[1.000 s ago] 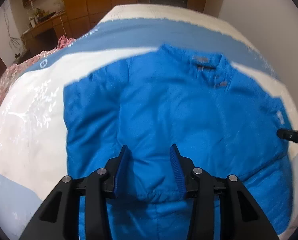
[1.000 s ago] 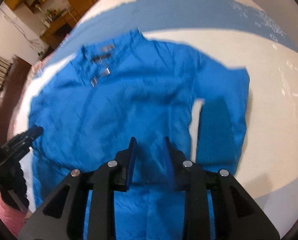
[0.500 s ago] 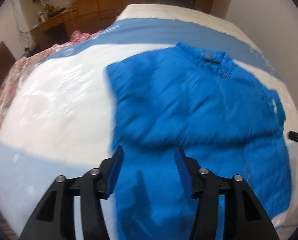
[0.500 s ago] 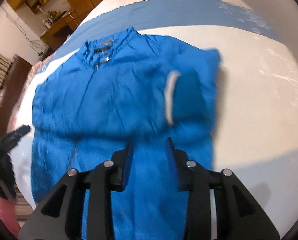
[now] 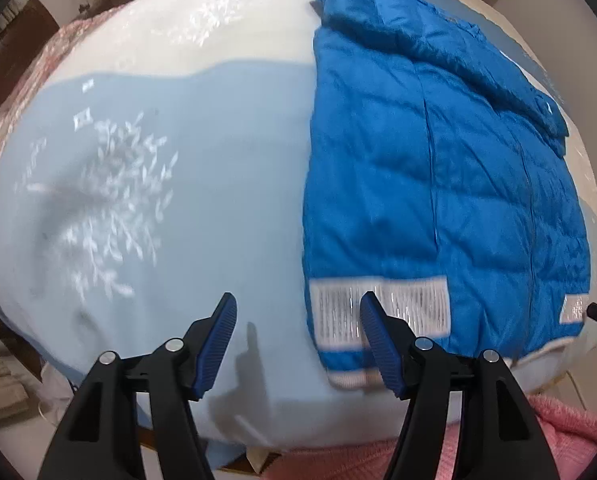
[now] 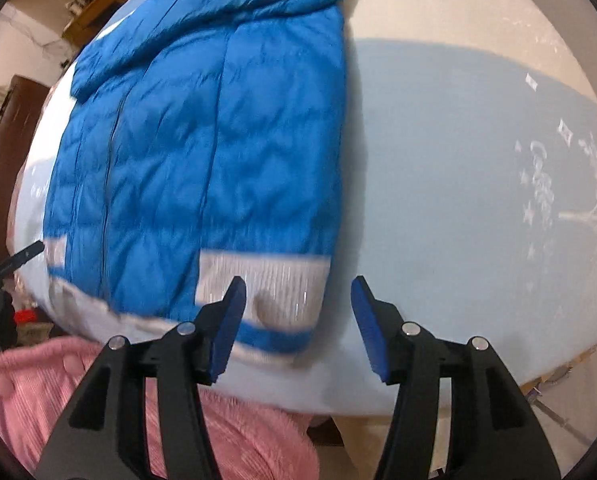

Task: Fold large clothes
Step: 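Grasp the jacket hem with both grippers, then lift the hem with both grippers and fold it toward the collar, release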

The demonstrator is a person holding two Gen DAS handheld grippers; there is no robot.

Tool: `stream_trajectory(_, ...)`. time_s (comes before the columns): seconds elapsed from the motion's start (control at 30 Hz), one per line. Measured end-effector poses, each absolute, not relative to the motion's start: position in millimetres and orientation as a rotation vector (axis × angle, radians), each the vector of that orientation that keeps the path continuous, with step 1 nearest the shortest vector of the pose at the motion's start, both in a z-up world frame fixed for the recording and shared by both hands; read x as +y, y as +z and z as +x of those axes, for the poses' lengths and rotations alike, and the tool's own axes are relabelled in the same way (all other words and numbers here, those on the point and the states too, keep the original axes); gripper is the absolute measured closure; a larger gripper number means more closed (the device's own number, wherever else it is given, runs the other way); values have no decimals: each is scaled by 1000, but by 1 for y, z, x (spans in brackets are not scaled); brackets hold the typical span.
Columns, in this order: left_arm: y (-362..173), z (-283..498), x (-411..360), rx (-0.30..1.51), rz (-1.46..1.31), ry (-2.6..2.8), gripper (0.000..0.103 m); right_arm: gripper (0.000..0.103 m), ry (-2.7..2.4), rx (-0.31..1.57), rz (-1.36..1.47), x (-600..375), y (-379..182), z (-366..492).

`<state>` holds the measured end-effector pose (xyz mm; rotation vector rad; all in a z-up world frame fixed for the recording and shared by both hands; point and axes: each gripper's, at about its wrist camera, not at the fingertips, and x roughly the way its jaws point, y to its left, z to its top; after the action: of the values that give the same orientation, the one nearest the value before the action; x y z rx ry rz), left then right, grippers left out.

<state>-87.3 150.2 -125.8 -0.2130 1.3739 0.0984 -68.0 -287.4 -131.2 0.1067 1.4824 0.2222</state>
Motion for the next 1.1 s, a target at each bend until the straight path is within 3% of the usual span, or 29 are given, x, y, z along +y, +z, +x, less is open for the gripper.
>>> stream_trajectory(0.33, -143, -105, 138, 1388, -300, 78, 40, 50, 284, 1550, 184, -279, -163, -83)
stream_trajectory(0.37, -146, -105, 136, 1384, -307, 80, 44, 55, 294, 1557, 205, -279, -167, -83)
stream_trajectory(0.47, -153, -109, 135, 1386, -369, 50, 71, 69, 331, 1554, 225, -281, -168, -84)
stream_trajectory(0.57, -152, -113, 133, 1364, -377, 44, 81, 84, 370, 1531, 209, -285, -161, -87)
stream_trajectory(0.63, -146, -115, 131, 1340, -369, 31, 90, 88, 386, 1522, 224, -285, -158, -87)
stream_trajectory(1.1, -80, -100, 133, 1200, -375, -60, 95, 93, 483, 1390, 264, -293, -90, -56)
